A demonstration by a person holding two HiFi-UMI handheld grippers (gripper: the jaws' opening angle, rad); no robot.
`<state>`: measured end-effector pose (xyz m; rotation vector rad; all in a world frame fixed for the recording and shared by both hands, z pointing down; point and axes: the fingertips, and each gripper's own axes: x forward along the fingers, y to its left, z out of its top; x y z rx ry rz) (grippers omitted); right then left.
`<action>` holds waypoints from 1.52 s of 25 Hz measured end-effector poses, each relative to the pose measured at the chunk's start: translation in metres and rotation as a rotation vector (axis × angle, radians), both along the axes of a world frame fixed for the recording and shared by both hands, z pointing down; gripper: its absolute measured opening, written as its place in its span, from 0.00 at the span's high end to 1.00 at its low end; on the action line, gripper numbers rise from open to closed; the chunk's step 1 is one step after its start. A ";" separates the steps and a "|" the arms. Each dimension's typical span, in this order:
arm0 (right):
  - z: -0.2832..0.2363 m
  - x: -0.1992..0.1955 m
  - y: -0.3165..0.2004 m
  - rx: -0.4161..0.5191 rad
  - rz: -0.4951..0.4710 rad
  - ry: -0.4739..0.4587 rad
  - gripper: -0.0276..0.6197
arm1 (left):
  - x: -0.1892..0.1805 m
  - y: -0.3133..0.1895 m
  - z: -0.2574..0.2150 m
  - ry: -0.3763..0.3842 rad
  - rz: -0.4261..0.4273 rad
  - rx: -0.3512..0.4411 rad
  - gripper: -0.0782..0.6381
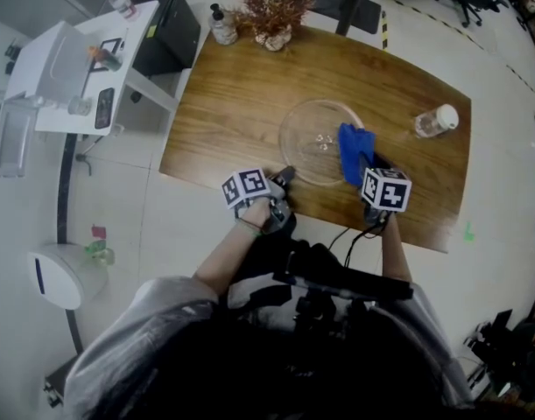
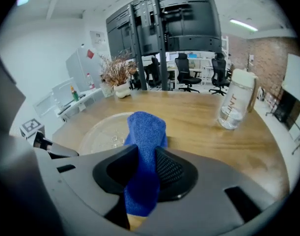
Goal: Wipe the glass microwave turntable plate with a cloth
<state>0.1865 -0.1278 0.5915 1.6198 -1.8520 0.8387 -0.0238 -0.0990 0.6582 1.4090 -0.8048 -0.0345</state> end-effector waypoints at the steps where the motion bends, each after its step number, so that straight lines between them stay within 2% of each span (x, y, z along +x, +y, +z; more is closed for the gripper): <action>1: -0.005 -0.001 0.005 0.011 0.032 -0.043 0.77 | 0.000 0.002 0.000 -0.002 0.002 0.000 0.86; 3: -0.014 -0.001 0.018 0.033 0.073 -0.103 0.77 | 0.000 0.009 -0.002 -0.001 0.013 0.007 0.86; 7: -0.025 0.000 0.053 0.064 0.124 -0.153 0.77 | -0.001 0.025 -0.012 0.044 -0.009 0.036 0.86; 9: -0.028 -0.001 0.071 0.084 0.153 -0.197 0.77 | -0.001 0.028 -0.026 0.071 -0.023 0.102 0.86; 10: -0.030 -0.001 0.080 0.092 0.165 -0.221 0.77 | 0.000 0.029 -0.039 0.083 -0.019 0.169 0.86; 13: -0.036 -0.001 0.104 0.114 0.178 -0.263 0.77 | 0.005 0.030 -0.095 0.114 0.006 0.437 0.86; 16: -0.046 -0.001 0.123 0.139 0.157 -0.240 0.77 | 0.013 0.042 -0.146 0.166 -0.002 0.603 0.88; 18: -0.053 -0.002 0.135 0.159 0.145 -0.236 0.77 | 0.025 0.055 -0.177 0.196 0.040 0.750 0.88; 20: -0.064 -0.005 0.147 0.187 0.137 -0.247 0.77 | 0.031 0.072 -0.197 0.150 0.091 0.892 0.89; 22: -0.072 -0.008 0.159 0.211 0.125 -0.243 0.77 | 0.031 0.087 -0.205 0.035 0.109 0.987 0.89; 25: -0.085 -0.010 0.176 0.230 0.114 -0.225 0.77 | 0.025 0.110 -0.210 -0.170 0.126 1.088 0.89; 28: -0.096 -0.011 0.191 0.250 0.105 -0.242 0.77 | 0.019 0.130 -0.217 -0.306 0.132 1.152 0.89; 38: -0.105 -0.033 0.225 0.279 0.070 -0.293 0.77 | -0.005 0.160 -0.219 -0.406 0.106 1.173 0.89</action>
